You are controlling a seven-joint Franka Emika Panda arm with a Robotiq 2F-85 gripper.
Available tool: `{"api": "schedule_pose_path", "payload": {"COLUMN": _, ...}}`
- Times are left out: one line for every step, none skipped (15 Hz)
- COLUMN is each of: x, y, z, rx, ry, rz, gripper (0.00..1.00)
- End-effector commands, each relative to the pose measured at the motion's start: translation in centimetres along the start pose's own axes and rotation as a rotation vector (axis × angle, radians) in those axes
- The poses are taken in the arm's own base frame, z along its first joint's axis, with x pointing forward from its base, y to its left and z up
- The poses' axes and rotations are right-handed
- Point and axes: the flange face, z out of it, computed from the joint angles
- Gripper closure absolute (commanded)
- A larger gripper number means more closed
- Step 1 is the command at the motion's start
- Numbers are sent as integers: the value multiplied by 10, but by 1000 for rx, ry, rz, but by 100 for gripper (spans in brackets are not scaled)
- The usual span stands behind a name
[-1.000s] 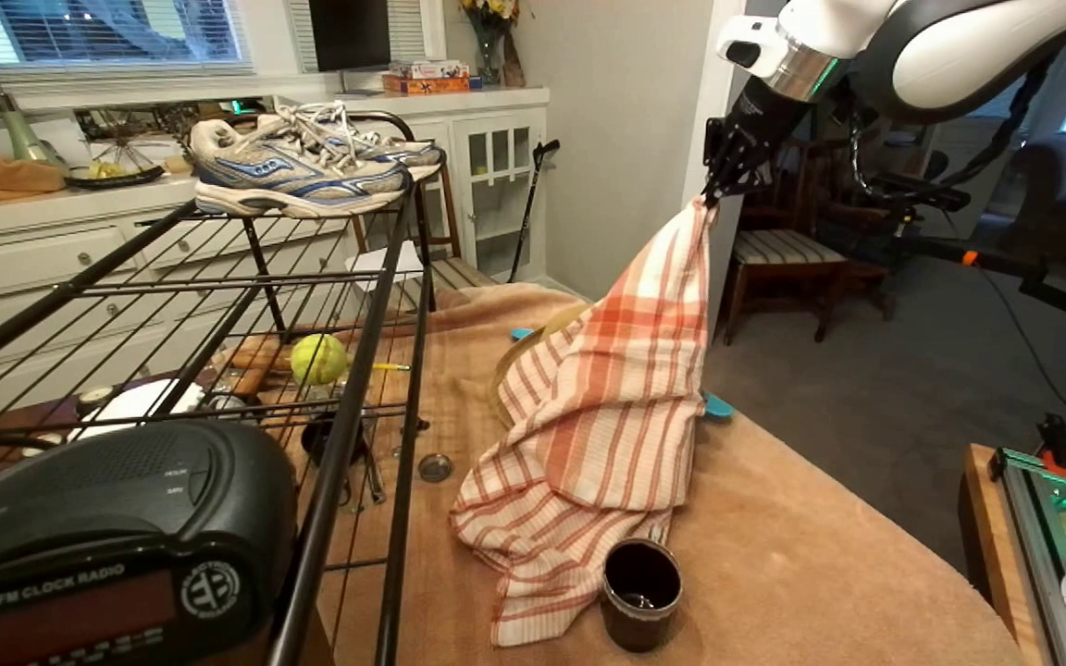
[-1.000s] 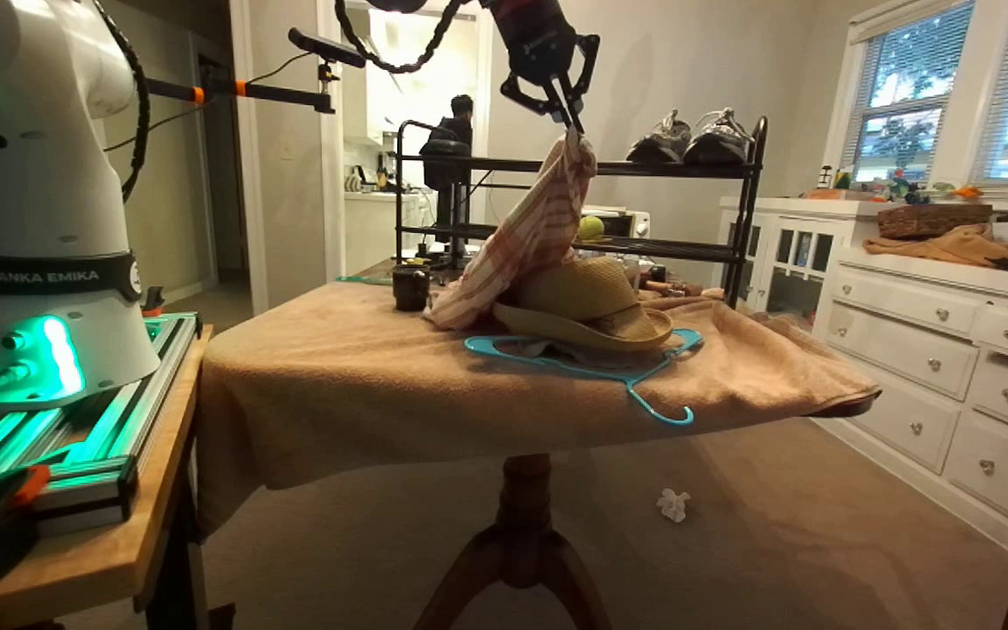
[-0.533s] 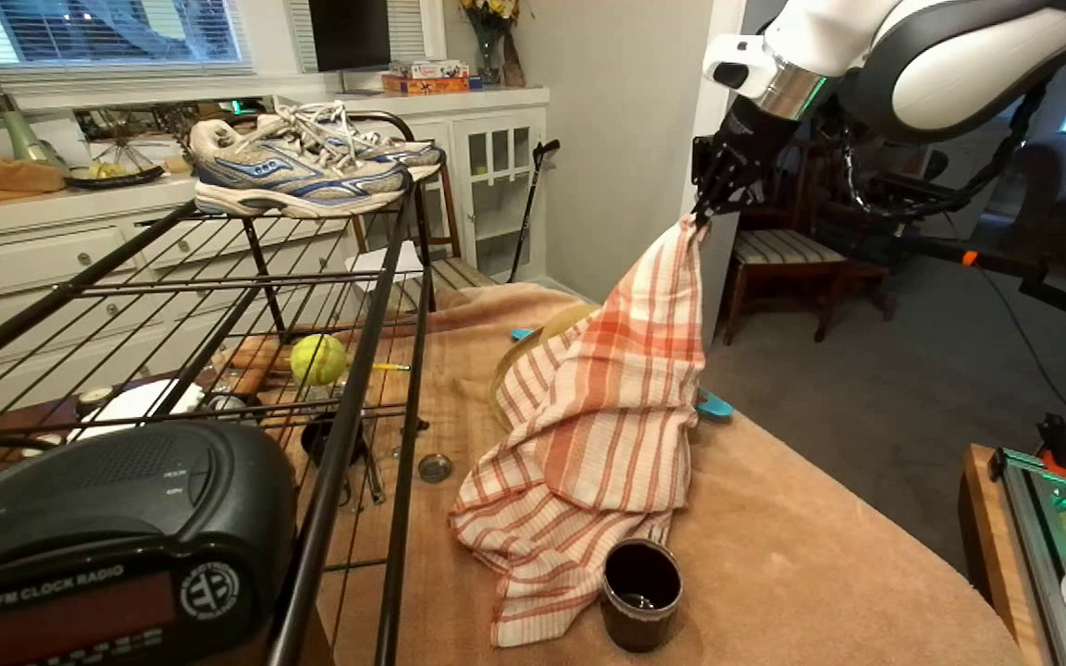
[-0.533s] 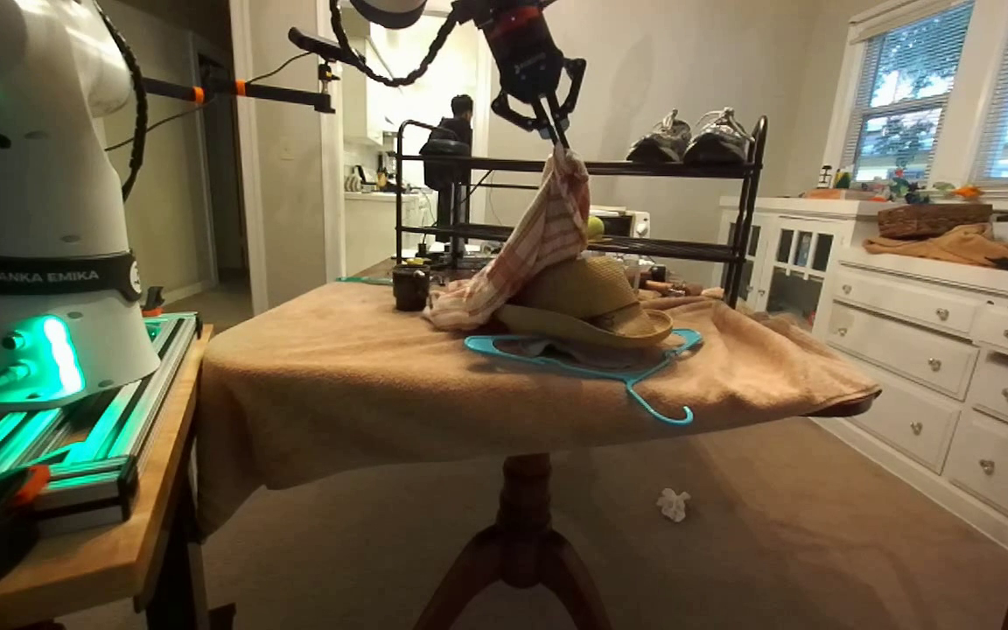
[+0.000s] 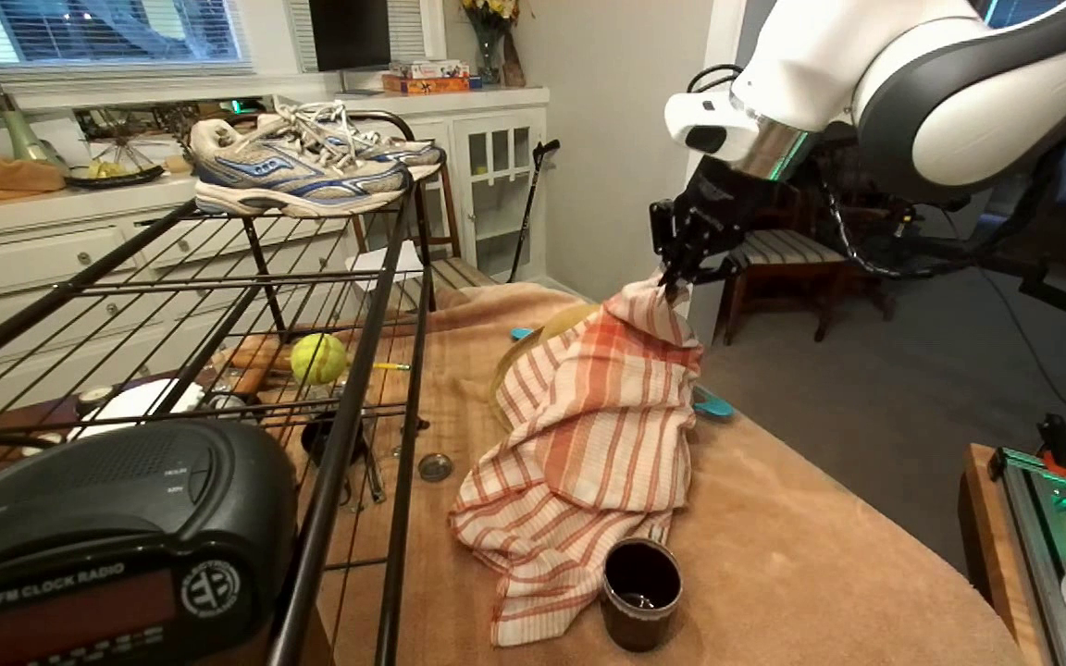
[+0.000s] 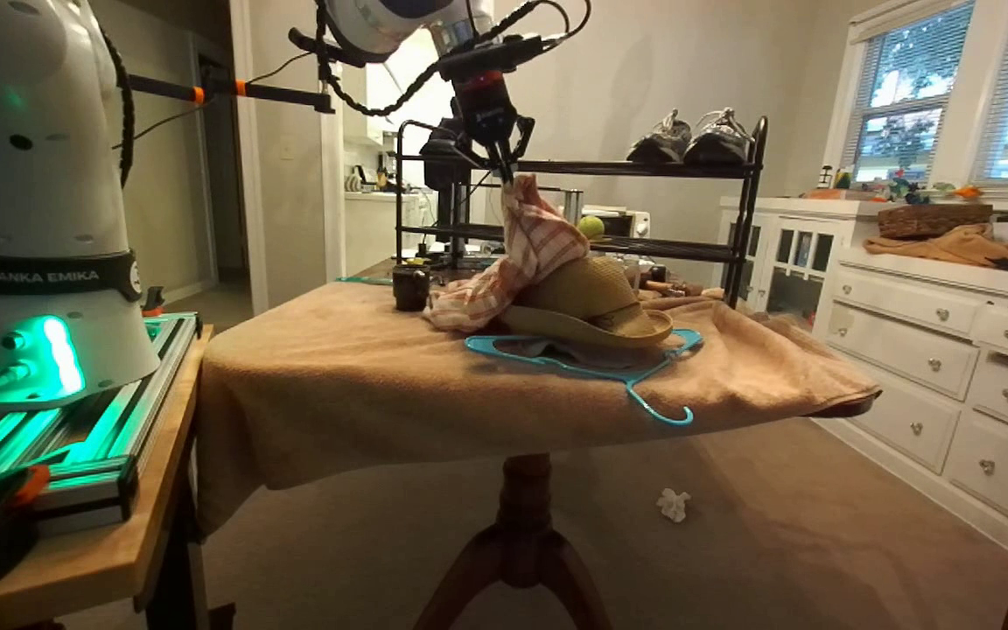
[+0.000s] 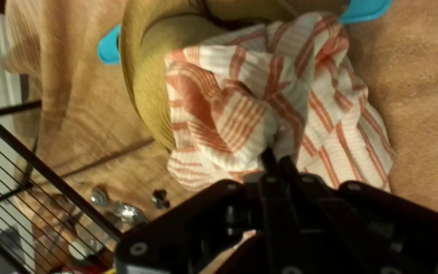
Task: Remove the hat, brown mug and tea towel from the shoe rack and put them on the table
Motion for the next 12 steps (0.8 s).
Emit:
{"api": "schedule_pose_path", "payload": {"x": 37, "y": -21, "z": 4, "rx": 54, "ry": 152, "rz": -98, "gripper": 99}}
{"api": "schedule_pose_path", "payload": {"x": 47, "y": -26, "z": 2, "rx": 76, "ry": 200, "rz": -116, "gripper": 99}}
{"api": "schedule_pose_path", "payload": {"x": 57, "y": -30, "z": 0, "rx": 100, "ry": 252, "rz": -131, "gripper": 99}}
{"api": "schedule_pose_path", "payload": {"x": 66, "y": -34, "z": -3, "rx": 126, "ry": 305, "rz": -141, "gripper": 99}}
{"api": "schedule_pose_path", "payload": {"x": 74, "y": -37, "z": -6, "rx": 144, "ry": 359, "rz": -149, "gripper": 99}}
{"api": "schedule_pose_path", "payload": {"x": 80, "y": -39, "z": -8, "rx": 164, "ry": 412, "rz": -154, "gripper": 99}}
{"api": "schedule_pose_path", "payload": {"x": 85, "y": -41, "z": -7, "rx": 188, "ry": 456, "rz": -156, "gripper": 99}}
{"api": "schedule_pose_path", "payload": {"x": 87, "y": -42, "z": -5, "rx": 199, "ry": 462, "rz": -158, "gripper": 99}}
{"api": "schedule_pose_path", "payload": {"x": 87, "y": -43, "z": 0, "rx": 203, "ry": 457, "rz": -156, "gripper": 99}}
{"api": "schedule_pose_path", "payload": {"x": 86, "y": -45, "z": 6, "rx": 203, "ry": 445, "rz": -161, "gripper": 99}}
{"api": "schedule_pose_path", "payload": {"x": 86, "y": -46, "z": 10, "rx": 204, "ry": 442, "rz": -164, "gripper": 99}}
{"api": "schedule_pose_path", "payload": {"x": 86, "y": -48, "z": 17, "rx": 191, "ry": 430, "rz": -166, "gripper": 99}}
